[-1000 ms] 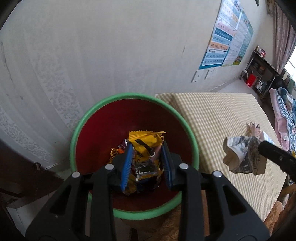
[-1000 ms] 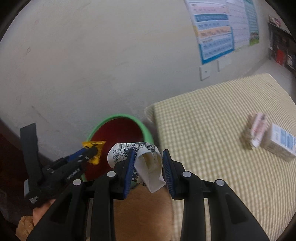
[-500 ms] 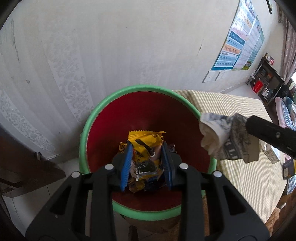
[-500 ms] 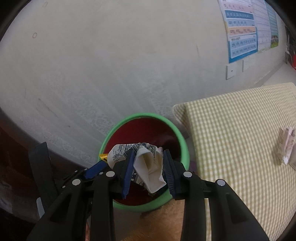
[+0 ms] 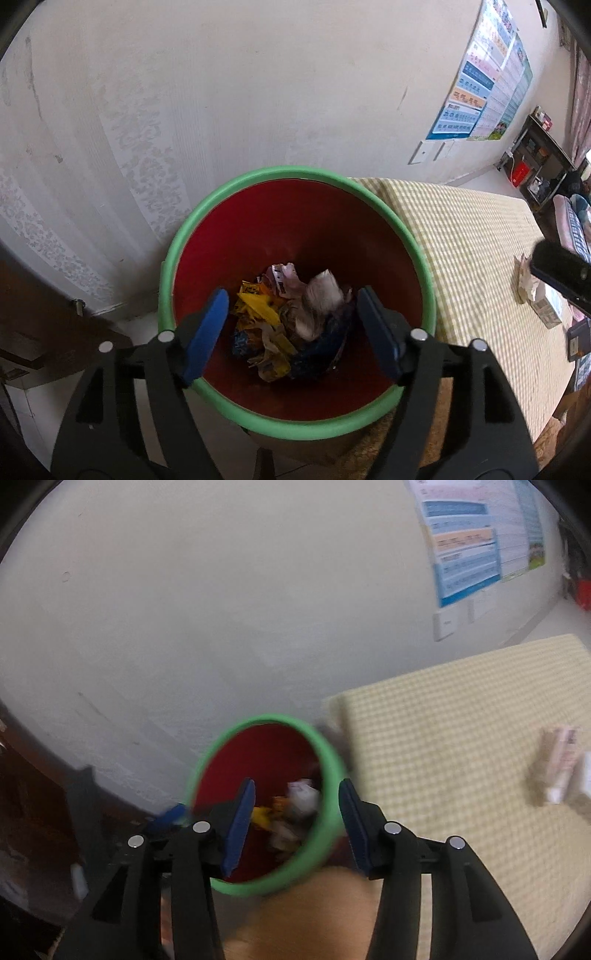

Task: Collect trash
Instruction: 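Open both grippers over the bin to drop the wrapper and paper, then grasp the milk carton with the right gripper while the left grasps the pink wrapper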

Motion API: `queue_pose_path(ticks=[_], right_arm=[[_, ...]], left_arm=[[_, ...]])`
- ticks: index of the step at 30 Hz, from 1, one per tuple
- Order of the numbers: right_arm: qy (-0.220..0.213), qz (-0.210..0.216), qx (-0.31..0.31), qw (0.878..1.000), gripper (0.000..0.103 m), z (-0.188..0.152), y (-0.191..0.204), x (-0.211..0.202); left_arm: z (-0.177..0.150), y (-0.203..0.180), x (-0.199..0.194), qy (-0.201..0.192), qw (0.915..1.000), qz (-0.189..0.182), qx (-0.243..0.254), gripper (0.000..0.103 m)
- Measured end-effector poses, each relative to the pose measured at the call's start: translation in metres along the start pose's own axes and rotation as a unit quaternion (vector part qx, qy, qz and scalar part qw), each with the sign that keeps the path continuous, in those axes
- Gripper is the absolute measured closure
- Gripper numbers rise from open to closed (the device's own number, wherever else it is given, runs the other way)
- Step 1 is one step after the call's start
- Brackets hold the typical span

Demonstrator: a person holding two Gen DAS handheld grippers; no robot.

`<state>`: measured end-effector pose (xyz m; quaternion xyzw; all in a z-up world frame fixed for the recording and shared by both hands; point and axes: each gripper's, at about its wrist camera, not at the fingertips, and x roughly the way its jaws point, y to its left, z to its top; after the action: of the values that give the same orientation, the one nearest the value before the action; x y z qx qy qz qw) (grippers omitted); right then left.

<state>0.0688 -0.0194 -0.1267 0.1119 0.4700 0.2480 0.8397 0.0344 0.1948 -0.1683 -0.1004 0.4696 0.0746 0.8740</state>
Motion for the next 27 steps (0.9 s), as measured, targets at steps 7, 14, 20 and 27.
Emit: queue_pose_path(ticks=[7,14,20,27], right_arm=[[-0.001,-0.153,-0.03,0.988,0.036,-0.009,-0.111,-0.058],[0.091,-0.231,-0.076,0.966,0.029,-0.004,-0.22,-0.074],[0.197,-0.232,-0.146,0.941,0.026,-0.008,-0.259,-0.041],[0.232,-0.202,-0.13,0.943,0.044,-0.03,-0.261,-0.027]], left_arm=[[-0.008,-0.016,0.006,0.014,0.9998,-0.01,0.01,0.025],[-0.008,-0.04,0.004,0.017,0.9992,0.0,0.037,0.021],[-0.007,-0.065,-0.001,0.014,0.9975,0.001,0.069,0.021],[-0.009,-0.098,-0.009,0.007,0.9944,-0.003,0.106,0.021]])
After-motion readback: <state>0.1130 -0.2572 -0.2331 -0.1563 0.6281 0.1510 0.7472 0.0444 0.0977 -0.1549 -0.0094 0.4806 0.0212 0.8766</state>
